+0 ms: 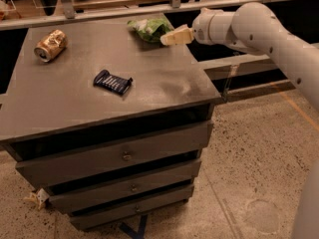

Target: Move green rice chip bag near orange can

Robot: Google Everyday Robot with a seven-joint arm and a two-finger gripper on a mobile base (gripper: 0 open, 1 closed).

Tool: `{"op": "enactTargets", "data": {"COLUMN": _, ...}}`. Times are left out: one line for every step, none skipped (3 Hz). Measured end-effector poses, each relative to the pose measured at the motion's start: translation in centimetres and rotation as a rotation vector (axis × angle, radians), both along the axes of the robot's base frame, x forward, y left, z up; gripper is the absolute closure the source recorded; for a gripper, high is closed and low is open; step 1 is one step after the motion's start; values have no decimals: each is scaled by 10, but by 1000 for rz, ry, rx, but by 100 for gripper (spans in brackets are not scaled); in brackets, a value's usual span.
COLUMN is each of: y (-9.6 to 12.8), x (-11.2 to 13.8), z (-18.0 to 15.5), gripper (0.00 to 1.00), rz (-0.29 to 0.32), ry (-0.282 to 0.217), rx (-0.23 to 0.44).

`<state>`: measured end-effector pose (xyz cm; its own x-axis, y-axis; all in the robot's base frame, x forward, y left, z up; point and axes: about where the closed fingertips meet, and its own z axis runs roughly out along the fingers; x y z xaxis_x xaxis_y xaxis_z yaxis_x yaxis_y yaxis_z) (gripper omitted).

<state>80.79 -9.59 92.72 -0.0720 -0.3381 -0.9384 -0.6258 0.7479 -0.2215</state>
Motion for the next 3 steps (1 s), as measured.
{"op": "enactTargets", "data": {"y": 25, "x": 22, "z": -5, "gripper": 0, "rz": 2, "ry": -14, "rx": -27}}
{"op": "enactTargets", "data": {"y": 39, "x": 43, "z": -14, "gripper": 0, "rz": -27, "ry": -31, "rx": -57}}
{"op": "enactTargets", "data": {"y": 45, "x": 60, "z": -22, "gripper": 0, "rz": -54, "ry": -42, "rx": -86}}
